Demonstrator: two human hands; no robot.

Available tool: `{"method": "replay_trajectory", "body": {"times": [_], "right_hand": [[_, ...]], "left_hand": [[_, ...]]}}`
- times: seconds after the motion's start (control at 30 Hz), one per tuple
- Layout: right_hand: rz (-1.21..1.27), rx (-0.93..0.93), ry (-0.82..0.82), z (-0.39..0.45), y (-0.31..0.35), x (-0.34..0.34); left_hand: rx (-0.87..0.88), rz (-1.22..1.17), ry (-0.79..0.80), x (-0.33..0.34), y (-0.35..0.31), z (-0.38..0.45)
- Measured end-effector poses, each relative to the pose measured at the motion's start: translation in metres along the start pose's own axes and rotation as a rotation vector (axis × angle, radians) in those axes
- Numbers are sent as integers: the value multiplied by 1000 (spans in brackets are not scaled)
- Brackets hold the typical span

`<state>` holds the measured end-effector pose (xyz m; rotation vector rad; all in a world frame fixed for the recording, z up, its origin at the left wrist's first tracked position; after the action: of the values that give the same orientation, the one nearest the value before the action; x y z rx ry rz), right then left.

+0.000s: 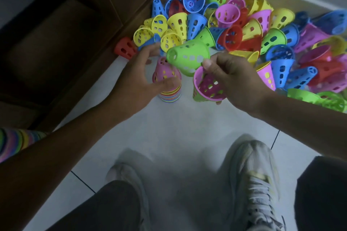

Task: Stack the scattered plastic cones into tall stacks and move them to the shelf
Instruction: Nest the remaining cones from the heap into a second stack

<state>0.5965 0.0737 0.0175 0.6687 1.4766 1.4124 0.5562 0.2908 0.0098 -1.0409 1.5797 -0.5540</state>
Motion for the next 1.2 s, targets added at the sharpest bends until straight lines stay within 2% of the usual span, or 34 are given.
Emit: {"method": "replay_trajectory", "body": {"times": [0.17,0.27,0.43,0.6,0.67,0.77,1.03,1.1,1.2], "right_hand": [[14,-19,53,-13,15,6],[47,-20,59,-17,21,8],[67,2,31,-24,21,3],[194,130,-79,-29,13,-2],[265,204,-130,-28,10,-3],[337,279,-201,-25,10,-4],[353,250,-267,-18,24,0],[354,224,-266,-17,29,1],[341,153,-274,-17,38,3]], "left_hand": [[190,0,-3,7,-28,-15],[194,-89,-53,9,-38,-23],[192,-202,-226,-3,-45,-32],[119,-78,-330,-16,-35,-23],[93,1,-307,-13,-26,-17],[-18,60,-194,-4,-7,-4],[-76,112,-78,5,-10,-9],[-72,116,-137,3,-10,-16],[29,89,-323,-5,-20,-35]]}}
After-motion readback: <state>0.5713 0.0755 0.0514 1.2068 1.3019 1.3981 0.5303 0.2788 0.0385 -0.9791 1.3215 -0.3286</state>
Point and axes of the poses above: each hand's wrist, its own z-axis towards the middle knuckle, its own x-axis out of the palm, y = z × x, the point moved 5 cm from there along z, towards the middle knuckle, and after that the axes turned 15 degrees about -x, right-handed, at the moved point
